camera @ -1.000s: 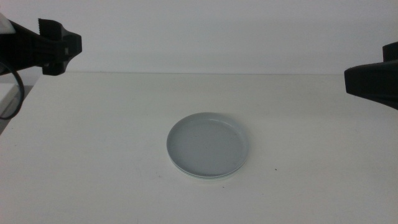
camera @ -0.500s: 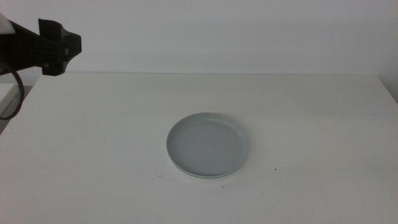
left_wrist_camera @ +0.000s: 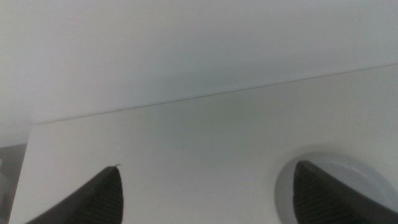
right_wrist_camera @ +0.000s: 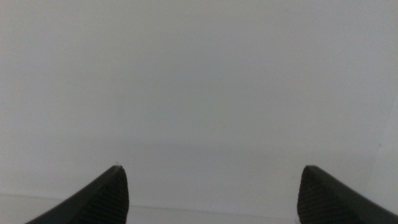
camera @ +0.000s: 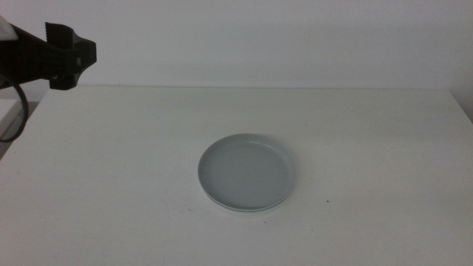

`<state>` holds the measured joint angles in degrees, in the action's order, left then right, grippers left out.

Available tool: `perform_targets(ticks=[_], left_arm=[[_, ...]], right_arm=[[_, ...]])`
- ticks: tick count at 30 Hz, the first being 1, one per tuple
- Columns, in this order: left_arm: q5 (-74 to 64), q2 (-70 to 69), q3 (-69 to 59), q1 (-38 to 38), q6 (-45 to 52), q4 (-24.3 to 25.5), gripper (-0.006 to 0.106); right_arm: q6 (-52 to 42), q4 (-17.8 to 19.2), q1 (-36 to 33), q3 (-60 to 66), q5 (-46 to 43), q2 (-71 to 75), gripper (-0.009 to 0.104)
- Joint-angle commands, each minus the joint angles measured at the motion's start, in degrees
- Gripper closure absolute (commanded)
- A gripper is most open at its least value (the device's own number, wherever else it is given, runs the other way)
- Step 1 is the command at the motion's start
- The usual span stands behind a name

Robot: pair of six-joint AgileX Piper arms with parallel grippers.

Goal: Stack the three bowls on top of each other.

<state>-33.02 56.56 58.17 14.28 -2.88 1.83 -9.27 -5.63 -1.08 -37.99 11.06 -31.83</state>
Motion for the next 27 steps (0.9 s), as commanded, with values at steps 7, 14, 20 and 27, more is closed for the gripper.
perform_targets(ticks=[7,14,20,27], left_arm=[[0.75,-0.37,-0.23,-0.18,-0.04,0.3,0.007],[0.75,-0.37,-0.23,-0.18,-0.04,0.46,0.007],[0.99,-5.05,-0.33,-0.07,-0.04,-1.09,0.007],[13.02,-16.94,-11.18,-1.8,-0.04,-4.25,0.007]], right_arm=[[0.65,0.99,0.54,0.21,-2.41,0.35,0.002],[0.65,1.0,0.54,0.34,0.5,3.05,0.002],[0.65,1.0,0.54,0.94,1.08,7.49,0.002],[0.65,-1.16,0.54,13.76,-2.85,14.75,0.002]])
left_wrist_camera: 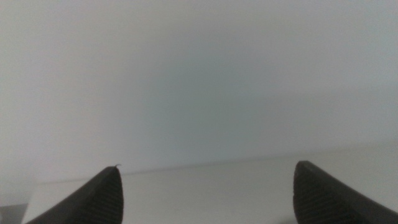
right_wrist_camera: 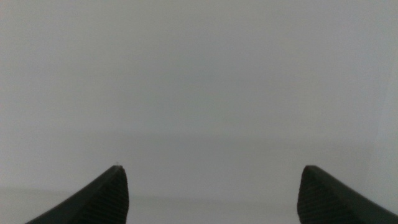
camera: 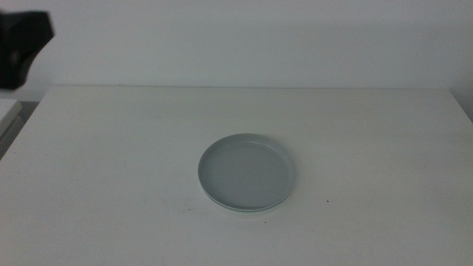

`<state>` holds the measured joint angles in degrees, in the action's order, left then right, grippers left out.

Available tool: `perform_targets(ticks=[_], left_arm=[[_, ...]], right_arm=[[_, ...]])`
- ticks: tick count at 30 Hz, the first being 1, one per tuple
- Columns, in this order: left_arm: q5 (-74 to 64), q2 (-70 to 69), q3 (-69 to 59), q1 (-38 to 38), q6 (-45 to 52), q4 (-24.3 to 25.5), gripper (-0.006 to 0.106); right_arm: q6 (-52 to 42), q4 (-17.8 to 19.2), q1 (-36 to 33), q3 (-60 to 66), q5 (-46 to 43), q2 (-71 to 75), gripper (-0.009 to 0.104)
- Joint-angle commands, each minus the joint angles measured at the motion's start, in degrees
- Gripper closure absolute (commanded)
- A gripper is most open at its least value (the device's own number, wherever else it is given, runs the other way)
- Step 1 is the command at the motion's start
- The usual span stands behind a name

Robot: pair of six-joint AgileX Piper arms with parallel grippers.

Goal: Stack the three bowls on top of each other.

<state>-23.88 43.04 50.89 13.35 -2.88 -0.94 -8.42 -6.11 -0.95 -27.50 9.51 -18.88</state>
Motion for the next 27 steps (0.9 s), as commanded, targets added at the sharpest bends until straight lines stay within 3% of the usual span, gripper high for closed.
perform_targets(ticks=[1,9,15,18,22,27], left_arm=[[6.61,-5.59,-7.37,-1.63,-0.04,-1.88,0.007],[11.6,-26.78,-32.09,-10.49,-0.04,-2.01,0.007],[14.16,-38.46,-45.77,-10.97,-0.04,-1.34,0.007],[14.36,-42.88,-50.23,-10.97,-0.04,-1.34,0.007],[11.69,-43.04,-50.89,-10.97,-0.04,3.36,0.007],[15.22,-43.04,-50.89,-10.97,-0.04,3.52,0.007]], right_arm=[[-0.2,-0.68,0.41,6.08,-2.14,3.67,0.002],[-0.2,-0.68,0.41,20.54,-1.88,12.86,0.002],[-0.2,0.02,0.41,27.5,-5.72,13.34,0.002],[-0.2,-1.35,0.41,27.5,-6.14,14.75,0.002],[-0.2,-1.06,0.41,27.5,-5.69,18.88,0.002],[-0.2,-0.62,0.41,27.5,-5.96,18.88,0.002]])
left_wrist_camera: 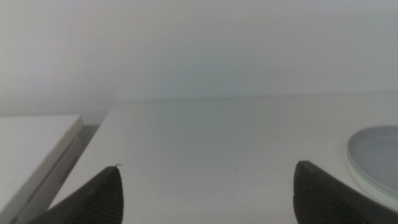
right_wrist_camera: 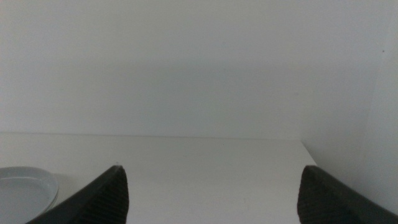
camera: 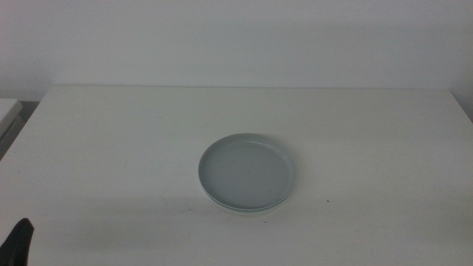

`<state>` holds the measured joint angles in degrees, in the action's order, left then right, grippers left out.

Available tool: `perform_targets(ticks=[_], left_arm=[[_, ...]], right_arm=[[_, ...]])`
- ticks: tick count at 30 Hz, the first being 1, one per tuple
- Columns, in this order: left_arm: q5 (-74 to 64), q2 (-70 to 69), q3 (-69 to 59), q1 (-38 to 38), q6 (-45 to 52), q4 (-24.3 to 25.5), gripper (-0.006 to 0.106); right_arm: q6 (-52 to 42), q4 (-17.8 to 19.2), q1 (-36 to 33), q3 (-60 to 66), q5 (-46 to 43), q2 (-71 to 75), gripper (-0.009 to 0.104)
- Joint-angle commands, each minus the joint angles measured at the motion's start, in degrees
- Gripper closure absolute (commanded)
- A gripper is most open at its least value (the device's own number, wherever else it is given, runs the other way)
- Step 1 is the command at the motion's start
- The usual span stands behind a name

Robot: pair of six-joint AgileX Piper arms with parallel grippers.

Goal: Stack the three bowls on top of each other.

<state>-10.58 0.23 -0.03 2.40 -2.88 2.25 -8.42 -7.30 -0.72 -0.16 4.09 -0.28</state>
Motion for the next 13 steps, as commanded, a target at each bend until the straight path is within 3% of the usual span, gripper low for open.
perform_targets(ticks=[1,13], left_arm=[[2.07,-0.23,0.03,-0.02,-0.04,0.32,0.007],[2.7,-0.23,0.03,-0.12,-0.04,0.32,0.007]], right_arm=[[-0.2,0.57,0.18,0.16,-0.54,0.28,0.002],[-0.2,0.57,0.18,0.16,-1.08,0.28,0.002]])
